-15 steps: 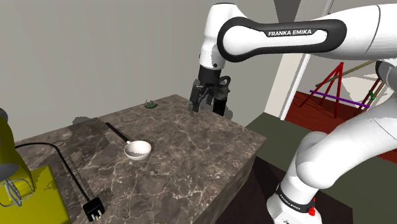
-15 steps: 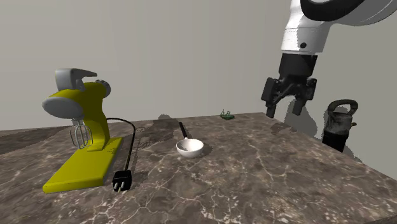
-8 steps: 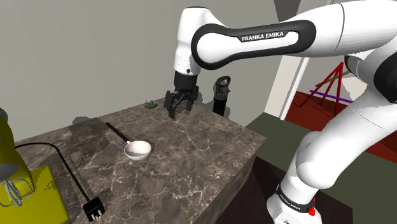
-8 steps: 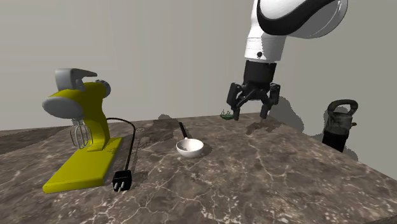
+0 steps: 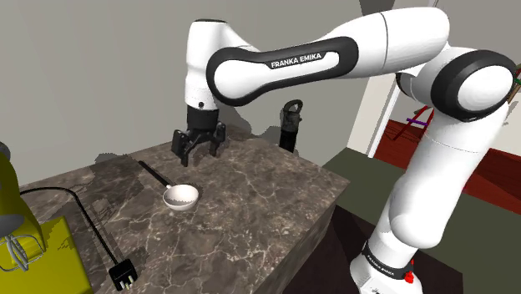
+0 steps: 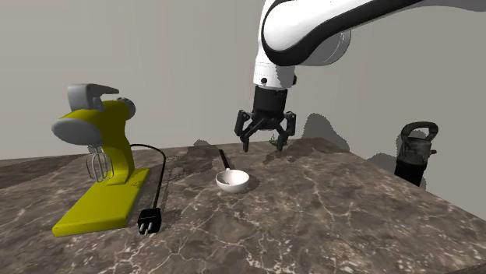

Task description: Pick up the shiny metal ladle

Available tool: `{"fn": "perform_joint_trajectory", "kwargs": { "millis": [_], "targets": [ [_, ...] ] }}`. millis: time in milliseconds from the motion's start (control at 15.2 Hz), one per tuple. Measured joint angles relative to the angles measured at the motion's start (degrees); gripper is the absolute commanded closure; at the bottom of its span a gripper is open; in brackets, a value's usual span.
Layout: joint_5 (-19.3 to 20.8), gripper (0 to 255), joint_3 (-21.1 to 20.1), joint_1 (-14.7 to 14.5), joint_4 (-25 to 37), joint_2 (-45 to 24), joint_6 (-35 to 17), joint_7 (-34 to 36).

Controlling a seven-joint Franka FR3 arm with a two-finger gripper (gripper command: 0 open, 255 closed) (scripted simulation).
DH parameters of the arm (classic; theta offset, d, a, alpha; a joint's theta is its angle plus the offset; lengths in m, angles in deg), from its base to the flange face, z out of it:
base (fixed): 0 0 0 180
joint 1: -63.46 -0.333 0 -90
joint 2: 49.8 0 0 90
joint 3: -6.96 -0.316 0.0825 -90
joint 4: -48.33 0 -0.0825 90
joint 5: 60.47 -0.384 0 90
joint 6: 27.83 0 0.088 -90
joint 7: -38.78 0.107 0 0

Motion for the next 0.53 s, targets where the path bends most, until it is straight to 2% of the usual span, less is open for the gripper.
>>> {"fn": "perform_joint_trajectory", "kwargs": {
  "millis": [264, 528],
  "targets": [
    [4.6, 0, -1.37, -2.46, 8.21, -8.68, -0.01, 5.94],
    [9.51, 0, -1.48, -6.42, 19.0, -18.3, 1.82, 11.17]
  ]
}}
